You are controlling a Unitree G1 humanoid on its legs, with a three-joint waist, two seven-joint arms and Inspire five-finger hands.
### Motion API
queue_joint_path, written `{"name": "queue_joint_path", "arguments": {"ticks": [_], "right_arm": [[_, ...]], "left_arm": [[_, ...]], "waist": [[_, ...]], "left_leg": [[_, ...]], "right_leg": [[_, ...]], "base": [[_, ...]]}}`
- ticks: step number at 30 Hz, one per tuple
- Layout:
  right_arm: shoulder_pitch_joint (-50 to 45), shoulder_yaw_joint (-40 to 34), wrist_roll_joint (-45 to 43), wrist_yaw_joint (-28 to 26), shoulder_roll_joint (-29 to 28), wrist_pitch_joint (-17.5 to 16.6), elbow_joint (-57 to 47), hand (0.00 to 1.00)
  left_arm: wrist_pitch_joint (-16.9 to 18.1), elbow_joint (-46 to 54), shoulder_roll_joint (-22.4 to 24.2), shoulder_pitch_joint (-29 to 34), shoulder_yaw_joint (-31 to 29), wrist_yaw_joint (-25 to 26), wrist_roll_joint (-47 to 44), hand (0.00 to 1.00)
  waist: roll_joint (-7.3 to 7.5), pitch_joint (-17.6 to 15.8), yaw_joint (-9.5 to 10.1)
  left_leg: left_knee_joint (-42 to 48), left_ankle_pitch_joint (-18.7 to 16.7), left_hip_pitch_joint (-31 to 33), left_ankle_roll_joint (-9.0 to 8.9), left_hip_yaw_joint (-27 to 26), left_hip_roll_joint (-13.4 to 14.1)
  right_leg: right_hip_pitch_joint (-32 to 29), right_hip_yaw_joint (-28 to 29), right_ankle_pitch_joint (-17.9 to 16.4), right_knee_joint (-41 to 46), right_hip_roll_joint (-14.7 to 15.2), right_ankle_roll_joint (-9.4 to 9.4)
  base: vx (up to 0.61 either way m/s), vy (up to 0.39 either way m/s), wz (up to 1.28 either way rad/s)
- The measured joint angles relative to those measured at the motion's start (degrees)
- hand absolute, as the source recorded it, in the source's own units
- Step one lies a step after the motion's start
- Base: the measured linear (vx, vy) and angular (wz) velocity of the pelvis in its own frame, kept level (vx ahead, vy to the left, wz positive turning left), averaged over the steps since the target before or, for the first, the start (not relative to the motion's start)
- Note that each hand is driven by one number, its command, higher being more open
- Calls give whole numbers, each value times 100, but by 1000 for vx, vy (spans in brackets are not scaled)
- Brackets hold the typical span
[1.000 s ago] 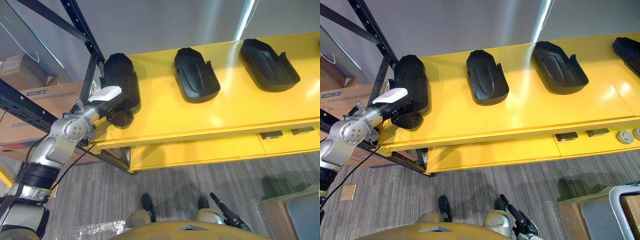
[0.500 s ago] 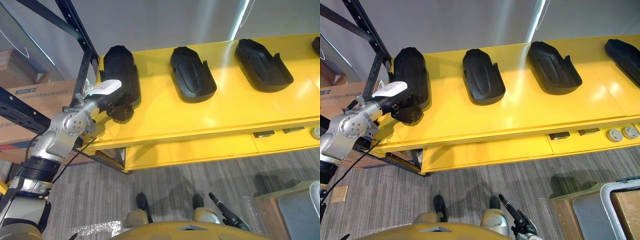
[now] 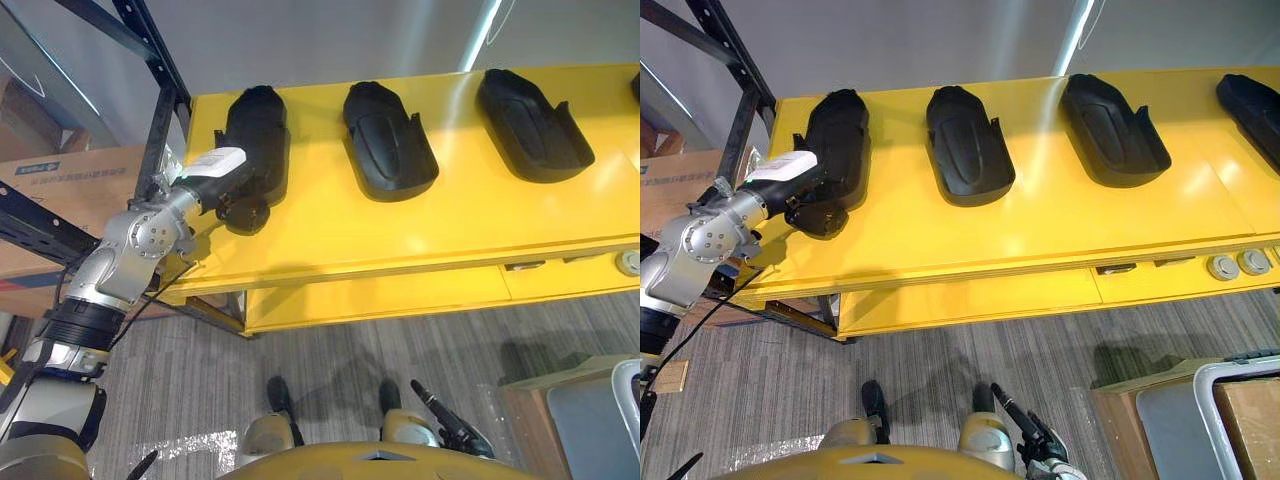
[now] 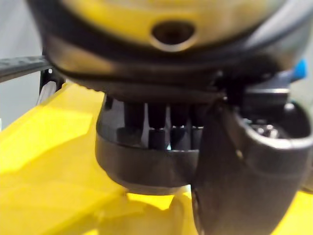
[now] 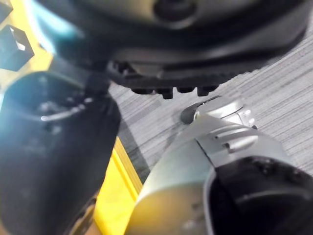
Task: Walk over and take three plastic housings, then place them on the shelf
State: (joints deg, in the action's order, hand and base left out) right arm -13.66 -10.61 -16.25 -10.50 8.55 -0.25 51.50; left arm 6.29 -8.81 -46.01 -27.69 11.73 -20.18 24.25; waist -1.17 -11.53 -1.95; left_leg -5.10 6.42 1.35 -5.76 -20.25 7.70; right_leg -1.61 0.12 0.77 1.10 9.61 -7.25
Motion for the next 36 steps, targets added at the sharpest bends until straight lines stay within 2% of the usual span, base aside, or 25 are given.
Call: {"name": "queue_joint_path", "arguments": {"ticks": [8, 21, 22, 36], "right_arm": [[79, -1, 0, -1, 0, 1, 0, 100], [124, -16, 1, 10, 0, -4, -9, 100], [124, -16, 1, 17, 0, -3, -4, 100], [136, -119, 1, 34, 0, -2, 12, 100]], "left_arm": [[-48, 8, 1, -64, 98, -187, -166, 0], [-416, 360, 14, -99, 97, -269, -95, 0], [-428, 404, 18, -86, 96, -270, -74, 100], [-674, 668, 78, 204, -57, -75, -40, 100]], "waist": [[-36, -29, 8], [-141, -198, 21], [-157, -211, 22], [-204, -214, 7]], "left_leg": [[0, -23, 4, 34, -3, -1], [-1, -22, 2, 36, 5, -10], [-1, -22, 4, 36, 5, -10], [-2, -2, -87, 6, 15, -11]], "right_leg": [[0, -14, -1, 1, 6, 1], [24, -73, -5, 1, 22, 3], [25, -79, -5, 1, 23, 3], [151, -125, -11, -24, 26, 7]], "base": [[0, 0, 0], [0, 0, 1], [0, 0, 3], [0, 0, 0]]}}
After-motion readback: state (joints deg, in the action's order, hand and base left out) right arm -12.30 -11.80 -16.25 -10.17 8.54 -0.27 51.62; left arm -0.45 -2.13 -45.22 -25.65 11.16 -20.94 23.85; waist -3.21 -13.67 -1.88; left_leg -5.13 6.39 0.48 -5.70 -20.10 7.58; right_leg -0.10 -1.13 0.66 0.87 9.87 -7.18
